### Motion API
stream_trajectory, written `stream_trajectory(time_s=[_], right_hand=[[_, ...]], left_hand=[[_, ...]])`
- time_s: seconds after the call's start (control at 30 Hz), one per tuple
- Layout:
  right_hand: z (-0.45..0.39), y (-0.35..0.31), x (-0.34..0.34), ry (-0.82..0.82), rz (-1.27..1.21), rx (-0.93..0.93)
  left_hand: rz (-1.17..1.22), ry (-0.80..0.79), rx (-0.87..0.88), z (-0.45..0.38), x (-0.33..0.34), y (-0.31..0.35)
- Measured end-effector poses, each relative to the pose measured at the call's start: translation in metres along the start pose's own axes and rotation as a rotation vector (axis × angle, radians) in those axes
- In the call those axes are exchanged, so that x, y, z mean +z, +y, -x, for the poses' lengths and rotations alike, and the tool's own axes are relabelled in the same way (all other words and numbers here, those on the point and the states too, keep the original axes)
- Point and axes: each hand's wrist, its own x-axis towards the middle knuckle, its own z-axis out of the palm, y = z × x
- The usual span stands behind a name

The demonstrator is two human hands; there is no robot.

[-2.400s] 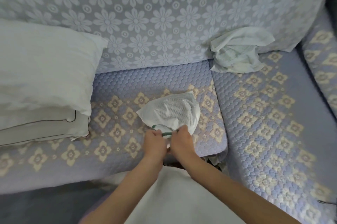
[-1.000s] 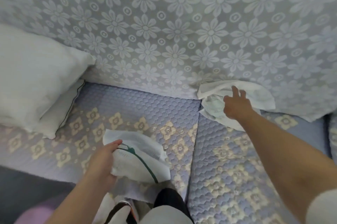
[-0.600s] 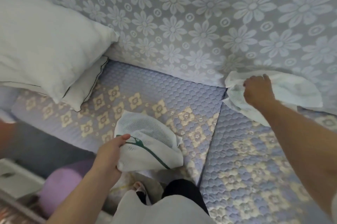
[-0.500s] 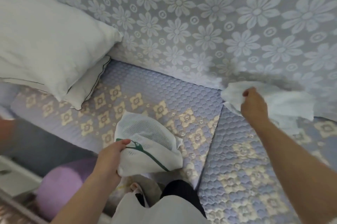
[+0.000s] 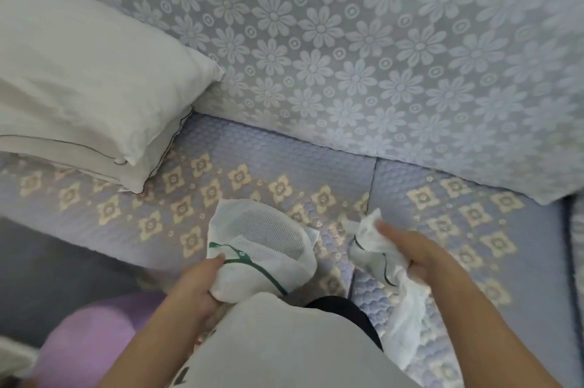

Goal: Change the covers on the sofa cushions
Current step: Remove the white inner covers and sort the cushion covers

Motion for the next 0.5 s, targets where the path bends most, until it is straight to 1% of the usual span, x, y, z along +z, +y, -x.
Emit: stream_trajectory(time_s=[0.03,0.07,0.13,0.2,0.27,0.33,0.37,0.43,0.5], right_hand=[[0.023,-0.011,0.006,-0.062,0.039,-0.056],[0.048,-0.022,0.015,-0.056,0.092,-0.118],[0.095,-0.032,0.038,0.06,0.109,-0.26],[0.141,-0.03,0.076,0.206,0.014,-0.38],[0.177,-0.025,0.109,0.228,-0.164,-0.435],[0.211,-0.024,0.151,0.188,-0.306,-0.49],[0.228,-0.028,0.177,0.165,-0.351,-0.538],[0.254,-0.037,0.222,0.101,-0.425,-0.607],[0.274,-0.048,0.265,0.007,-0.441,-0.631]], left_hand=[[-0.03,-0.019,0.053,0.004,-0.011,0.004],[-0.068,-0.015,0.102,0.004,-0.025,0.008],[-0.225,0.007,0.23,0.004,-0.057,0.017],[-0.362,-0.018,0.368,0.019,-0.098,0.03],[-0.424,-0.078,0.496,0.043,-0.126,0.044],[-0.395,-0.126,0.599,0.065,-0.161,0.057],[-0.323,-0.166,0.632,0.073,-0.183,0.066],[-0.179,-0.251,0.651,0.091,-0.217,0.081],[-0.093,-0.304,0.667,0.107,-0.249,0.097]])
